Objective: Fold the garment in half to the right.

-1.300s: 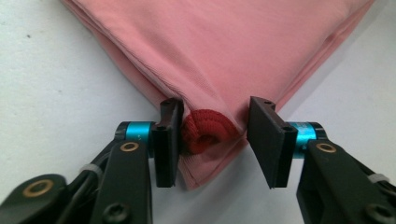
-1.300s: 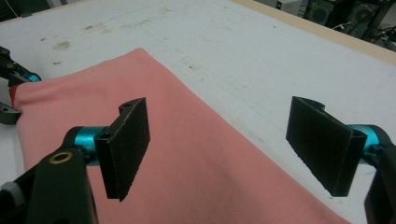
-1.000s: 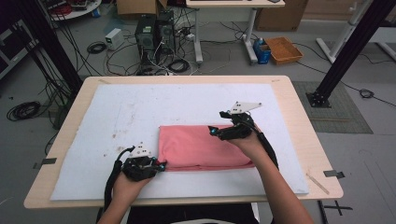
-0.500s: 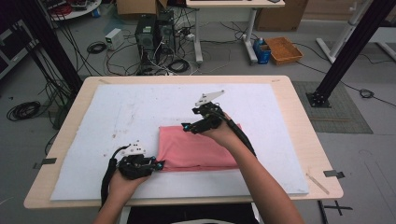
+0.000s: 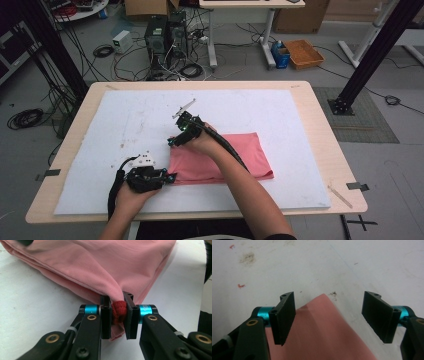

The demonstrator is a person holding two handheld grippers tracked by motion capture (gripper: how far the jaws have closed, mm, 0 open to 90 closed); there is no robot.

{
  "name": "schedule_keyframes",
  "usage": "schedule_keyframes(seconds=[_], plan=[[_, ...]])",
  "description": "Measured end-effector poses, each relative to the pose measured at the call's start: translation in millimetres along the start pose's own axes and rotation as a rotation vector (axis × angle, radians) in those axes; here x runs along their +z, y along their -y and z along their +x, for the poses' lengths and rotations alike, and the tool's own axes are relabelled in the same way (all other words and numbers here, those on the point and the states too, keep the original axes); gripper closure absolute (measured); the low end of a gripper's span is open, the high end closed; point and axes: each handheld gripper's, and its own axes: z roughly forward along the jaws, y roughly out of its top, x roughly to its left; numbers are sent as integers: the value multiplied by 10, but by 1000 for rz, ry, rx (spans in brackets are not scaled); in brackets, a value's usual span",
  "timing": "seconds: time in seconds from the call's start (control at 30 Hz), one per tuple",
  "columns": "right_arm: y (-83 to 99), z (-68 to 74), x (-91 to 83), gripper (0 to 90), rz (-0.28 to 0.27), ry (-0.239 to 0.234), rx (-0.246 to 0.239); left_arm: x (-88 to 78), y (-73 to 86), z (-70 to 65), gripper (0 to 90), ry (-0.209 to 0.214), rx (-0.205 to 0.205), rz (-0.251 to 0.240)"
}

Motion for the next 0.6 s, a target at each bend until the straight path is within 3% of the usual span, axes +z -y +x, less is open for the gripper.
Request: schedule_keyframes(seconds=[0.17, 0.3, 0.4, 0.6], plan=[[4, 25, 135, 392, 58, 0, -19, 9, 2, 4, 787, 1, 1, 6], [7, 39, 151, 466, 70, 24, -44, 14, 5, 8, 787, 0, 3, 14], [0, 54, 140, 581, 73, 20, -50, 19, 8, 12, 787, -4, 3, 15], [-35, 172, 156, 813, 86, 32, -137, 14, 19, 24, 787, 0, -2, 15]])
